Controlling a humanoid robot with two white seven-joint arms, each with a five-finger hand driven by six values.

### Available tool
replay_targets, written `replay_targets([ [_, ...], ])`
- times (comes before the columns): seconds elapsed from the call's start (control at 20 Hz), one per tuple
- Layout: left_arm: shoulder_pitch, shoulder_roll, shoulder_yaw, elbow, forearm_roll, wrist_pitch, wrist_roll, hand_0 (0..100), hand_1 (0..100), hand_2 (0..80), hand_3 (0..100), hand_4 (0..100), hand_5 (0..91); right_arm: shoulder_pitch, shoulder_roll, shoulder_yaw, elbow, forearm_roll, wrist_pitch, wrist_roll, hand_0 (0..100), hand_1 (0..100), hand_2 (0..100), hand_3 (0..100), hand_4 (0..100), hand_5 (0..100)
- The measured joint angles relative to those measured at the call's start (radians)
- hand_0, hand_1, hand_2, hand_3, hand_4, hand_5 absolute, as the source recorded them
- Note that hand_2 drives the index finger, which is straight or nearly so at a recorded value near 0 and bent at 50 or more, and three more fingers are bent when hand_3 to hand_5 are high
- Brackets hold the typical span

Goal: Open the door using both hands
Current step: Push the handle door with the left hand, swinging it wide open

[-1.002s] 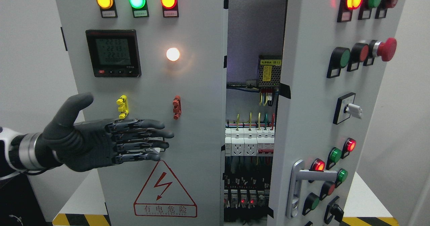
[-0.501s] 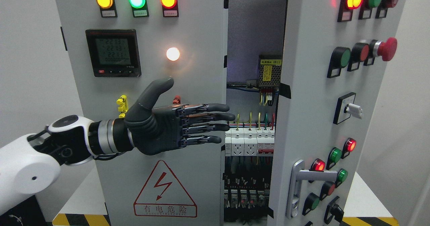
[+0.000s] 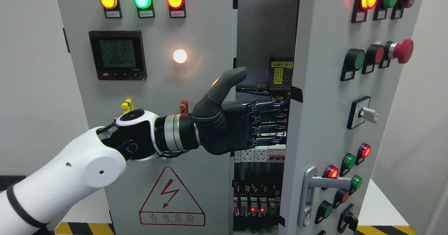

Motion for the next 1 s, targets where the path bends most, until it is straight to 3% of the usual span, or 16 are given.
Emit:
replay_targets([
  [0.3,-0.016,-0.097,0.01,0.026,-0.015,0.019,0.039,0,0,0.0,0,0,0.0,0.0,0.0,0.0,0.0,0.0,0.0,-0.001,0,0,0,0,0,0],
  [0.5,-0.023,-0.143,0.013,0.012,-0.067,0.023,0.095,0,0,0.0,0,0,0.0,0.0,0.0,0.0,0.0,0.0,0.0,-0.001,0,0,0,0,0,0],
  [0.8,-0.033,-0.21,0.017,-0.039,-0.118,0.028,0.21,0,0,0.0,0,0,0.0,0.0,0.0,0.0,0.0,0.0,0.0,-0.001,0,0,0,0,0,0],
  [1.0,-0.035,-0.263,0.017,-0.062,-0.132,0.029,0.348,0,0,0.0,0,0,0.0,0.0,0.0,0.0,0.0,0.0,0.0,-0.001,0,0,0,0,0,0],
])
